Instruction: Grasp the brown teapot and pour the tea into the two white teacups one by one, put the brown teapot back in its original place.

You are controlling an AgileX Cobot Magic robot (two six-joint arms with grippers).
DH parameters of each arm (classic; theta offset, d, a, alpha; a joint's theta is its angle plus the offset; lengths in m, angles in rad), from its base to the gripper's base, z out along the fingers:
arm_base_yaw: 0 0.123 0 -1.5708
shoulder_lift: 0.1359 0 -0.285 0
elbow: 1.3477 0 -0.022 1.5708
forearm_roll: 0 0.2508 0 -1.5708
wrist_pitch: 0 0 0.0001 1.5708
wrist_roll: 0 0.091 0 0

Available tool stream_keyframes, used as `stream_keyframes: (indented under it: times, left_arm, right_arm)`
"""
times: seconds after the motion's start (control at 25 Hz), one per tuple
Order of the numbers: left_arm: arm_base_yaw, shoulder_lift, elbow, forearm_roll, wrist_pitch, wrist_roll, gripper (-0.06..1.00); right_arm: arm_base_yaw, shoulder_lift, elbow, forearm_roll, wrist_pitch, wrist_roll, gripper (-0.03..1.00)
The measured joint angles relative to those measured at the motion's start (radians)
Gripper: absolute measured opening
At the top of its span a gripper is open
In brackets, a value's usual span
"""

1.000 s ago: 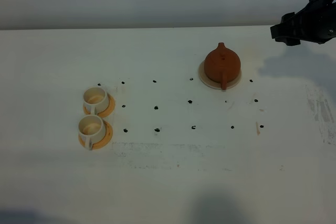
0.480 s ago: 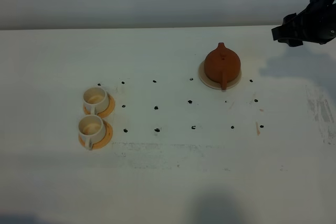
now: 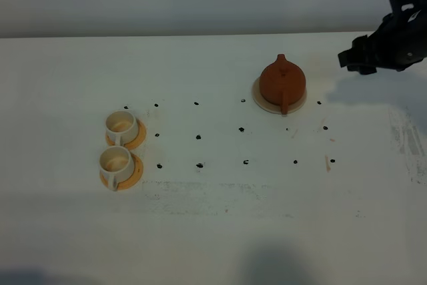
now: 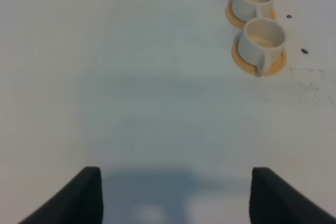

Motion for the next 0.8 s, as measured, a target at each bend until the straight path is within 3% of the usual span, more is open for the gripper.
stream_keyframes:
  times: [0.8]
  left_arm:
    - [0.000,0.000,0.000,0.000,0.000,0.000,0.56]
  right_arm:
    - [0.022,0.014,0.000,0.078,0.051,0.024,0.52]
